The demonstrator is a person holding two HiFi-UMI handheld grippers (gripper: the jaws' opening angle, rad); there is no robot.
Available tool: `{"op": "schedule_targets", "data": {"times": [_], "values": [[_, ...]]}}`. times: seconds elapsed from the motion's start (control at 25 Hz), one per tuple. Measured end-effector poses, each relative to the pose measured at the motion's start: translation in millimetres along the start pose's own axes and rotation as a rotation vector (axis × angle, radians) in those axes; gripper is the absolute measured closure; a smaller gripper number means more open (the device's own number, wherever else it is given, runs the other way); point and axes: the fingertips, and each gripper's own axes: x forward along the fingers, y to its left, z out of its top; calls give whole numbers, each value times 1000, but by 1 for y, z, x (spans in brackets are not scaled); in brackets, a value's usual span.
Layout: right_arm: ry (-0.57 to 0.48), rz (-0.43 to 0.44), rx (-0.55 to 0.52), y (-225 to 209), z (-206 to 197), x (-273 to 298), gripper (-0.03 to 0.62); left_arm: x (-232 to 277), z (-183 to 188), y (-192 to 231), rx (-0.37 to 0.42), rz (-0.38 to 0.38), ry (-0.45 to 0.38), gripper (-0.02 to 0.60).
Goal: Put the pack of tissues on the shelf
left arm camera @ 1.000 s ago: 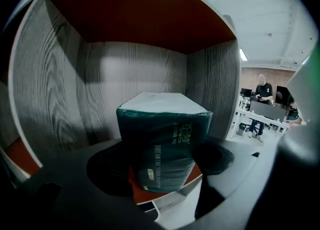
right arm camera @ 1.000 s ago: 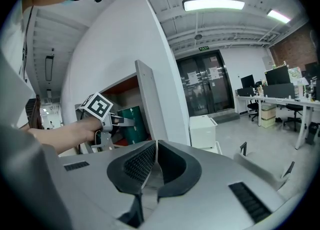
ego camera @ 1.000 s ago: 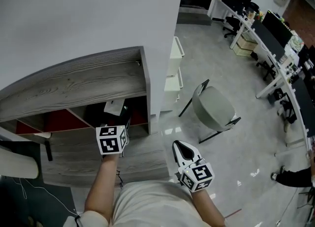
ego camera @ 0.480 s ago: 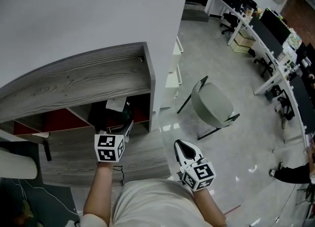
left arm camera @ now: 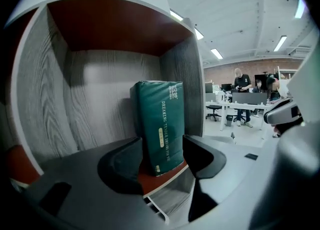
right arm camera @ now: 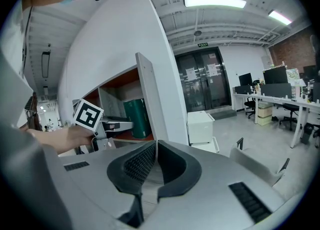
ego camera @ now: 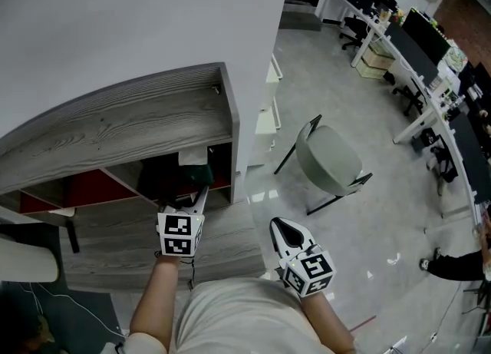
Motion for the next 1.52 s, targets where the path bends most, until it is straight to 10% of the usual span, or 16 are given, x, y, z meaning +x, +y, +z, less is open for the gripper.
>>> {"op": "schedule_targets", "data": {"times": [0.96, 1.16, 1.52], "values": [[-23, -47, 30, -23, 0, -31, 557, 6, 19, -19, 1, 1, 4, 348], [-21, 19, 15, -8, 0, -25, 557, -29, 6, -19, -35, 26, 13, 542], [-1, 171, -23, 31, -2, -11, 557, -96, -22, -27, -198, 15, 3, 566]]}}
